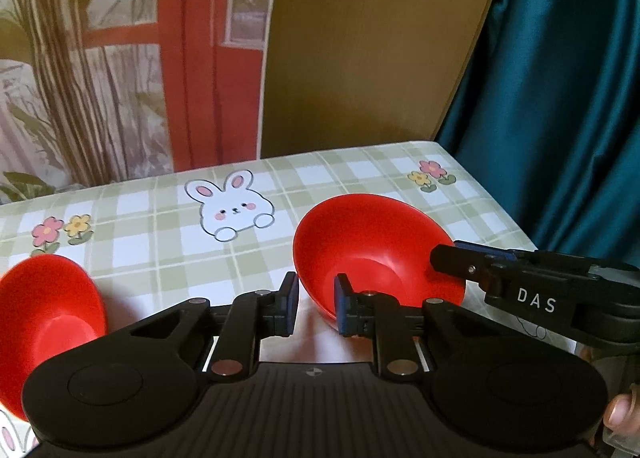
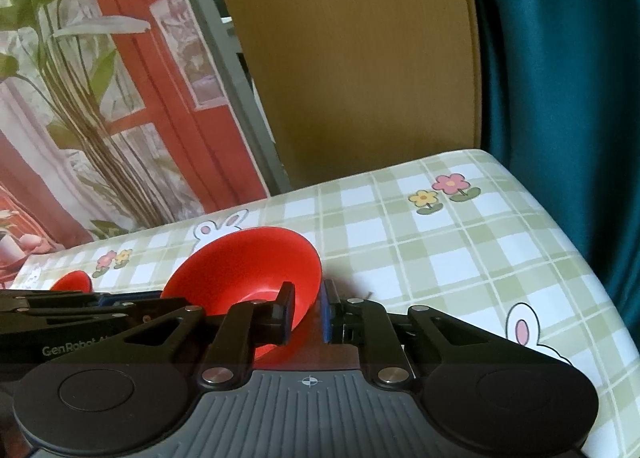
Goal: Organize plates and bowls
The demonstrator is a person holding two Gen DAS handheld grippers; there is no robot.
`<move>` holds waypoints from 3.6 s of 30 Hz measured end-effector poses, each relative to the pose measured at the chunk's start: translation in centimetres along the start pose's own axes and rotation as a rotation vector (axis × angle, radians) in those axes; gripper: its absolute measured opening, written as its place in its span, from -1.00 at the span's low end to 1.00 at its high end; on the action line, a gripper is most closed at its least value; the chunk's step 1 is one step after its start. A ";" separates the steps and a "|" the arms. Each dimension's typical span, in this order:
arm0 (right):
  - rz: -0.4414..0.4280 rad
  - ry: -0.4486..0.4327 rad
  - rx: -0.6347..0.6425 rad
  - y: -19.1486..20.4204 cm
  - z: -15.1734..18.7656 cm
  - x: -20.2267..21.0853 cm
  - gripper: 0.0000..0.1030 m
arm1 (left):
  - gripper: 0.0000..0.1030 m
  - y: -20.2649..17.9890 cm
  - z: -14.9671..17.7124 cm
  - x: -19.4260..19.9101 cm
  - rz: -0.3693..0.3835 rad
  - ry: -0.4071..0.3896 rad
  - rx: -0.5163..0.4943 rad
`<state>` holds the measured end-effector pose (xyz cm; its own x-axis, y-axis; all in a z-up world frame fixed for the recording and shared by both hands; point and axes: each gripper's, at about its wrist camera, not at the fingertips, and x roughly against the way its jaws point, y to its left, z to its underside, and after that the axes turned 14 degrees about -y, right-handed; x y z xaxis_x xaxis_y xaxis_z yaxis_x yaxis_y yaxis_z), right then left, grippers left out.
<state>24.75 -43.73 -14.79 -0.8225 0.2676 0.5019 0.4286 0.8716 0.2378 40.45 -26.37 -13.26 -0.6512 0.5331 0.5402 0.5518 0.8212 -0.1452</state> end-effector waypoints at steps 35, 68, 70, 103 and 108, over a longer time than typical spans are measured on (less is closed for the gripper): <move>-0.246 0.049 0.163 18.6 -1.0 -1.7 -0.74 | -0.61 14.4 -2.0 12.8 -0.138 -0.136 0.120; -0.239 0.164 0.229 21.3 2.2 -4.3 -0.68 | -0.59 17.7 2.2 10.9 -0.192 -0.054 0.162; -0.242 0.171 0.224 21.2 2.3 -4.4 -0.68 | -0.58 17.8 2.3 10.8 -0.189 -0.049 0.170; -0.251 0.207 0.121 20.4 3.8 -5.7 -0.66 | -0.63 19.3 3.6 9.3 -0.192 -0.078 0.324; -0.261 0.189 0.111 20.6 3.3 -4.7 -0.67 | -0.63 18.8 3.3 10.4 -0.204 -0.100 0.312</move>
<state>36.21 -25.69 -15.00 -0.8108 -0.0425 0.5838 0.1606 0.9429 0.2917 42.33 -4.72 -13.06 -0.7873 0.3572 0.5026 0.2311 0.9266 -0.2967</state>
